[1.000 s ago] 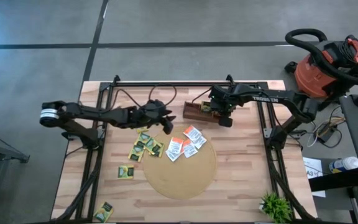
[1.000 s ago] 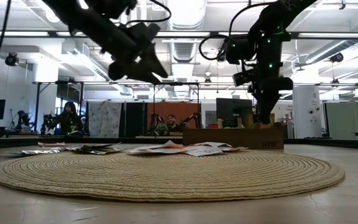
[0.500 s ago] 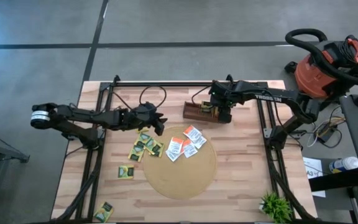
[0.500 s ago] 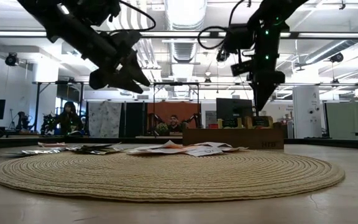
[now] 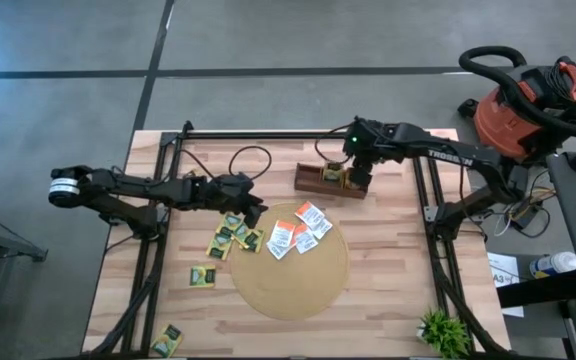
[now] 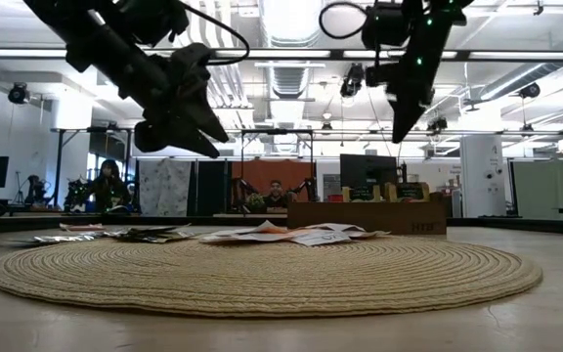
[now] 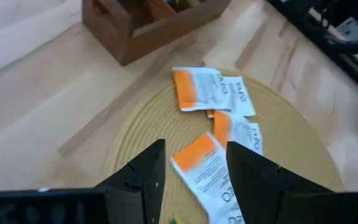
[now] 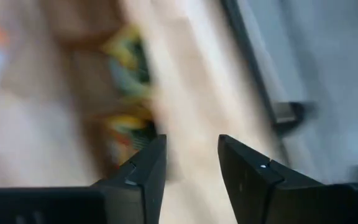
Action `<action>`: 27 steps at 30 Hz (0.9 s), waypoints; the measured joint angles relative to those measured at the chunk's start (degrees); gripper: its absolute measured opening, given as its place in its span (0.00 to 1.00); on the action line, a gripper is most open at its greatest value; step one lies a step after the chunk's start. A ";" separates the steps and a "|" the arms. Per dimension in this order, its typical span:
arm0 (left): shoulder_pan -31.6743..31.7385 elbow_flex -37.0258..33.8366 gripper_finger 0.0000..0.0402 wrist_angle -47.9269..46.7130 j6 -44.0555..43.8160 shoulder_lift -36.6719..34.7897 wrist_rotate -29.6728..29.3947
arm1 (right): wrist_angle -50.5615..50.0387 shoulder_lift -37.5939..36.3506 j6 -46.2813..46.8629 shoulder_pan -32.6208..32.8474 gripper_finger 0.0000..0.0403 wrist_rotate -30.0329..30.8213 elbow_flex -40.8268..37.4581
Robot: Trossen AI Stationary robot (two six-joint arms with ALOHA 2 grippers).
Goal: Pick & Place Tea
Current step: Put the orange tea bag into the left section of the wooden organizer
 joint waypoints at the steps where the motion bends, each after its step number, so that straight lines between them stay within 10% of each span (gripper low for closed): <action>1: 0.00 0.00 0.41 0.56 -0.01 0.00 0.37 | -0.01 -0.26 5.21 -0.05 0.34 -4.57 0.00; 8: 0.00 0.71 0.41 9.30 7.81 1.60 2.70 | 4.32 -0.38 32.39 3.49 0.32 -25.97 -4.11; 18: 0.61 9.85 0.41 11.61 29.82 17.22 3.46 | 19.68 -0.38 51.62 14.88 0.33 -25.70 -16.20; 27: 2.91 19.22 0.40 3.80 45.83 28.13 7.76 | 43.90 -0.16 82.73 22.67 0.32 -12.77 -27.65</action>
